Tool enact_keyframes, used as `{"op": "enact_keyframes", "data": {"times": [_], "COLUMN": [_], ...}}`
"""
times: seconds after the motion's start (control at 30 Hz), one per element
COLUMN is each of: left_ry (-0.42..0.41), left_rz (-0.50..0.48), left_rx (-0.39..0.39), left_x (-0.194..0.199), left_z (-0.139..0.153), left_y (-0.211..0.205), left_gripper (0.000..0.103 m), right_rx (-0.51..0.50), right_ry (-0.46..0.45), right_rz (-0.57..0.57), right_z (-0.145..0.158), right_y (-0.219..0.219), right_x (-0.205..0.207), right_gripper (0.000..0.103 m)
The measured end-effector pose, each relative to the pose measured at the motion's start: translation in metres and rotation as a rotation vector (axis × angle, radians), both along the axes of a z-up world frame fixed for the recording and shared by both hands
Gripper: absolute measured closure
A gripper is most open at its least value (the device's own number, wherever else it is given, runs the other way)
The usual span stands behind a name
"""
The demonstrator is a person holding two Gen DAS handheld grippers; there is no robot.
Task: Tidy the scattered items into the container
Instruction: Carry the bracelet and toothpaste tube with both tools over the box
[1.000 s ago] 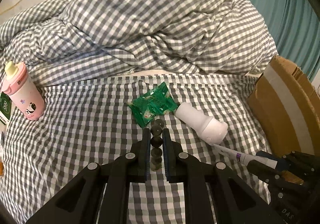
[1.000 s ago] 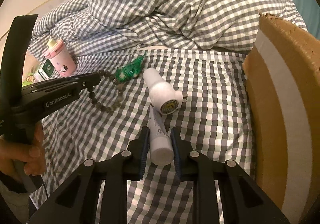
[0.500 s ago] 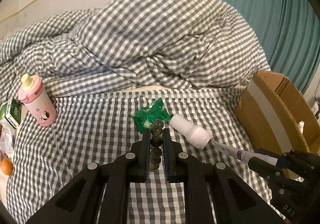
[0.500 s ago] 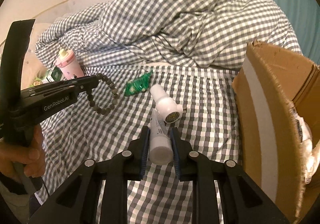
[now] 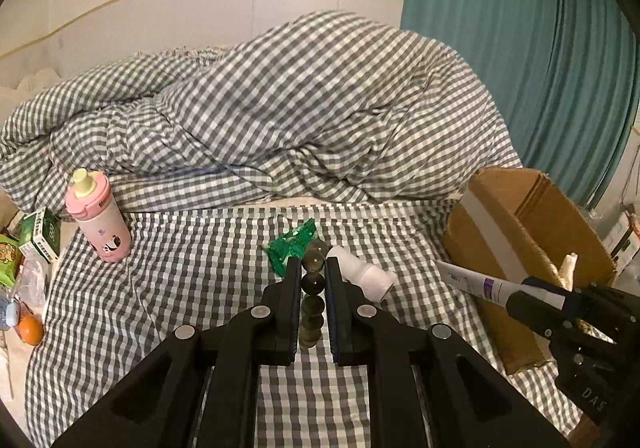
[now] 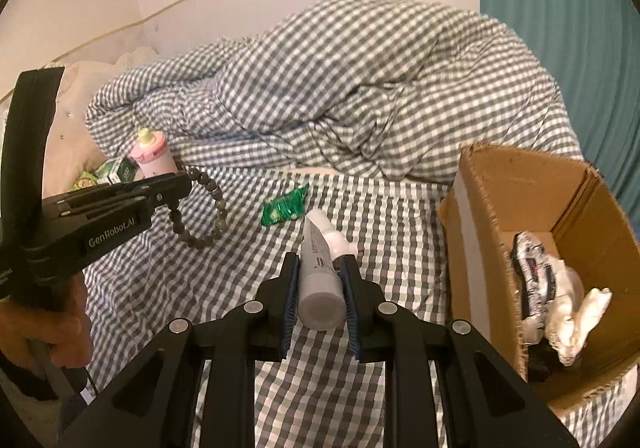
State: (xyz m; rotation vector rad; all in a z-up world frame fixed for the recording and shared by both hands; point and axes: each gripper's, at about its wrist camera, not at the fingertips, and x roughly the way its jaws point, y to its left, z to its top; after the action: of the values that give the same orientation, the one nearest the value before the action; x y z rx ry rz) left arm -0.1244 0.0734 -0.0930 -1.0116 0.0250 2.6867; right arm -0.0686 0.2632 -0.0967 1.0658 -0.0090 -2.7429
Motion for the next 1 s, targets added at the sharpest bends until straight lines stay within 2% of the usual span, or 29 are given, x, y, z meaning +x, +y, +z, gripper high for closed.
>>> {"op": "enact_keyframes", "data": {"times": [1.0], "left_ry": [0.166], "left_rz": [-0.073], "left_rx": [0.041], "left_x": [0.102], "left_z": [0.095], "left_y": [0.028], "left_gripper": [0.092], "right_rx": [0.020], "right_ry": [0.210], "right_rz": [-0.076], "right_z": [0.103], "right_y": [0.034], "right_x": [0.111], "right_gripper": [0.082]}}
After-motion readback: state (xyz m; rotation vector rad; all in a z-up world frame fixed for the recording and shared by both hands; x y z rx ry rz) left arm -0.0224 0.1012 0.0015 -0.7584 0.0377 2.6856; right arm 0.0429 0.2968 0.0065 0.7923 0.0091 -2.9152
